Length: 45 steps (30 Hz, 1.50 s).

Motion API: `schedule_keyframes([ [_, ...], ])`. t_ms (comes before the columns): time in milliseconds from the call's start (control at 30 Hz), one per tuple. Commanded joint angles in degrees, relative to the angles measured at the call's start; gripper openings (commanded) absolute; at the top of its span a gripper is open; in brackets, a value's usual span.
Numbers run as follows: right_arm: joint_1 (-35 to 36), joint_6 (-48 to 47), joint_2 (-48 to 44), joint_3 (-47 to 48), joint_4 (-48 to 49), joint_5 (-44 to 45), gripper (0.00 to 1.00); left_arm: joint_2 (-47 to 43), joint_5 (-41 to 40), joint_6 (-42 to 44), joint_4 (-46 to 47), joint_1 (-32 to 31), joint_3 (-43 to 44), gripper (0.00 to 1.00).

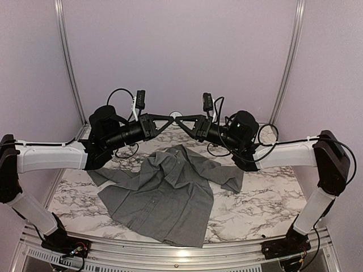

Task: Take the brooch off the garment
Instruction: Close the brooch securely.

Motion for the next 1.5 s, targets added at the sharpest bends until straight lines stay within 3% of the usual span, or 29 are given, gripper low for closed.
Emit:
schedule_keyframes([
  [0, -0.3, -1.2, -2.1, -0.4, -0.8, 3.2, 0.13, -1.2, -0.6, -0.7, 2.6, -0.4, -0.7, 0.00],
  [1167, 0.6, -2.0, 1.7, 4.6, -3.3, -3.9, 0.16, -1.2, 1.7, 4.9, -3.1, -0.4, 3.0, 0.00],
  [1467, 0.5, -0.4, 2.1, 4.4, -4.2, -1.7, 0.11, -2.8, 0.8, 7.4, -3.7, -0.5, 2.1, 0.00],
])
